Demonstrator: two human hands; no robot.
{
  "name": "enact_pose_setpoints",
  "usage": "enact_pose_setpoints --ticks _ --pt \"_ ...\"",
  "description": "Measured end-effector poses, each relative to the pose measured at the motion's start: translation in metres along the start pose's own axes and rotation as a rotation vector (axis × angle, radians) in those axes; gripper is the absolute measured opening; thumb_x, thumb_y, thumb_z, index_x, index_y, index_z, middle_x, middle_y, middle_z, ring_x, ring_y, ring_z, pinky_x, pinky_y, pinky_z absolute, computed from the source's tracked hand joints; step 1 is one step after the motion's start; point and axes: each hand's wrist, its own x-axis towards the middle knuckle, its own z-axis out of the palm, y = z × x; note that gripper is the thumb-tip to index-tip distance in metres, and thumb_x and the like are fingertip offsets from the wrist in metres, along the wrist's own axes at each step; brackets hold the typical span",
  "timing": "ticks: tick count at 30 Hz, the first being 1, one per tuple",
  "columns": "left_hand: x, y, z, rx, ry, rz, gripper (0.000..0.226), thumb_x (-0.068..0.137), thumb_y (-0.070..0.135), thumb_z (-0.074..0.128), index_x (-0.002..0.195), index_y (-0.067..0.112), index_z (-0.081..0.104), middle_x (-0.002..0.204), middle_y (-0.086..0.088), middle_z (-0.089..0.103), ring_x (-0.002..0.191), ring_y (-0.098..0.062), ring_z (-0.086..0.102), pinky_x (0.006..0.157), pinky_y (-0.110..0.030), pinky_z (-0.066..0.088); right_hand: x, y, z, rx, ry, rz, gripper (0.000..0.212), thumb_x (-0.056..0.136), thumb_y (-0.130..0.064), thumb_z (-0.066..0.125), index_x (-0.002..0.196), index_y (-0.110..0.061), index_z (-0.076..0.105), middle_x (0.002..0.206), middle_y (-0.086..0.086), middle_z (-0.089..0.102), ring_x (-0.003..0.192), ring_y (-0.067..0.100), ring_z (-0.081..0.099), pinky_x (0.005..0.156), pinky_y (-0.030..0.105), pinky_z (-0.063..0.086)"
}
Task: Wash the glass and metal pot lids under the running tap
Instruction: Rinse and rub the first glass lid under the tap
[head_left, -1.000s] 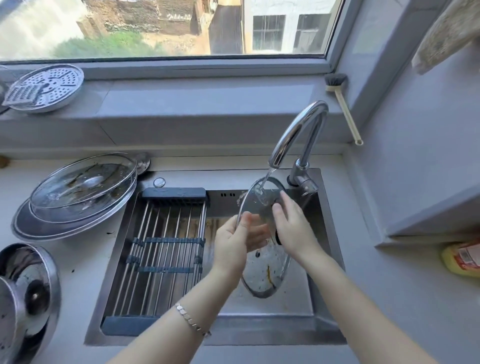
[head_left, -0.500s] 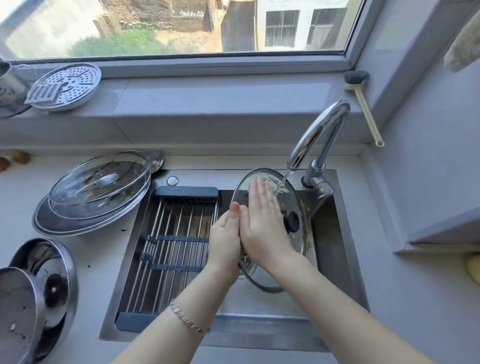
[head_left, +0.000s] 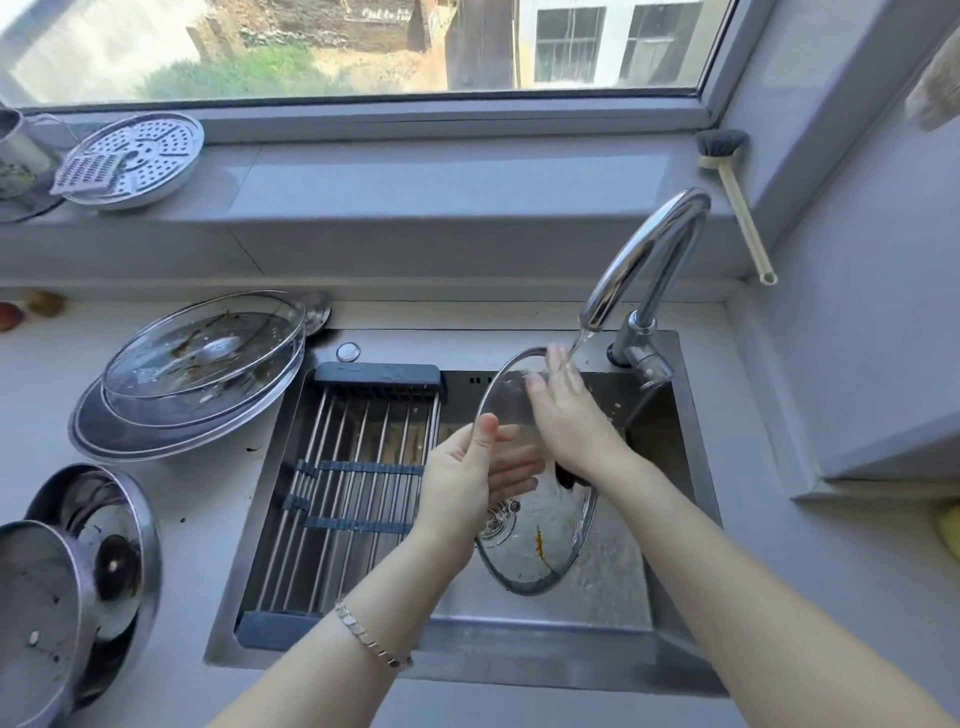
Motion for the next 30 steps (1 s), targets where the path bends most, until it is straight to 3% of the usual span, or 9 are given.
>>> enact_pose_setpoints --ticks 6,10,12,14,17,19,22,27,30 --pt "0.001 0.005 0.004 0.053 0.005 0.043 0.033 0.096 0.027 0.04 0.084 0.006 0.063 0.061 0.0 0.071 0.056 -0.011 0.069 0.05 -0.023 0.055 -0.016 -0.018 0.016 0.034 0.035 -0.161 0.057 0.101 -0.031 0.024 0.149 -0.012 -0.001 0.157 -0.002 -0.009 0.144 0.009 -0.01 0.118 0.03 -0.004" --pt "0.0 0.002 0.004 0.103 -0.024 0.054 0.029 0.094 0.029 0.044 0.089 0.008 0.062 0.076 -0.012 0.072 0.069 -0.021 0.071 0.067 -0.033 0.059 0.034 -0.004 -0.001 0.24 0.109 0.35 0.06 0.098 -0.043 0.017 0.143 -0.004 0.025 0.151 0.015 0.024 0.139 0.029 0.023 0.111 0.042 0.018" --pt "-0.002 -0.002 0.003 0.1 -0.033 0.061 0.028 0.094 0.028 0.044 0.09 0.008 0.063 0.078 -0.013 0.072 0.072 -0.023 0.071 0.069 -0.033 0.059 0.046 0.0 0.001 0.234 0.154 0.444 0.054 0.098 -0.035 0.016 0.135 0.001 0.033 0.146 0.02 0.031 0.135 0.032 0.028 0.109 0.044 0.021" --pt "-0.001 -0.002 0.004 0.071 -0.02 0.068 0.03 0.094 0.029 0.044 0.09 0.006 0.064 0.075 -0.01 0.072 0.07 -0.022 0.071 0.066 -0.032 0.06 0.04 -0.002 0.014 0.169 0.217 0.324 0.053 0.098 -0.03 0.016 0.139 0.002 0.028 0.153 0.018 0.019 0.142 0.028 0.014 0.116 0.041 0.01" --pt "0.008 0.005 0.005 -0.001 0.061 0.084 0.034 0.091 0.034 0.045 0.084 0.007 0.065 0.075 -0.009 0.07 0.07 -0.019 0.067 0.064 -0.029 0.056 -0.005 -0.018 0.042 0.097 0.284 -0.104 0.061 0.096 -0.036 0.015 0.149 -0.006 0.01 0.156 0.001 -0.002 0.145 0.013 -0.006 0.116 0.024 -0.009" --pt "0.013 0.008 0.002 -0.062 0.105 0.073 0.037 0.093 0.035 0.043 0.087 0.006 0.065 0.081 -0.009 0.071 0.075 -0.017 0.068 0.069 -0.026 0.056 -0.035 -0.02 0.057 0.027 0.303 -0.321 0.062 0.095 -0.04 0.013 0.148 -0.007 0.011 0.154 -0.001 -0.001 0.143 0.008 -0.007 0.116 0.021 -0.009" --pt "0.017 0.011 -0.008 -0.237 0.142 -0.017 0.039 0.095 0.039 0.038 0.092 0.007 0.061 0.076 -0.01 0.073 0.07 -0.018 0.071 0.068 -0.027 0.057 -0.056 0.01 0.071 -0.171 0.25 -0.54 0.056 0.1 -0.036 0.012 0.143 -0.002 0.023 0.151 0.009 0.019 0.143 0.02 0.012 0.118 0.03 0.005" --pt "0.013 0.005 -0.009 -0.294 0.16 -0.016 0.038 0.096 0.037 0.037 0.098 0.007 0.06 0.095 -0.014 0.069 0.079 -0.016 0.071 0.075 -0.027 0.057 -0.04 0.002 0.056 -0.124 0.139 -0.527 0.061 0.096 -0.041 0.019 0.142 -0.004 0.033 0.151 0.004 0.02 0.143 0.014 0.012 0.116 0.029 0.006" --pt "0.008 0.004 -0.004 -0.314 0.127 0.0 0.039 0.096 0.035 0.038 0.11 0.007 0.061 0.104 -0.009 0.069 0.091 -0.012 0.069 0.083 -0.023 0.055 -0.028 -0.02 0.05 -0.183 0.215 -0.504 0.054 0.092 -0.028 0.027 0.135 -0.001 0.044 0.145 0.014 0.039 0.138 0.026 0.031 0.114 0.032 0.011"
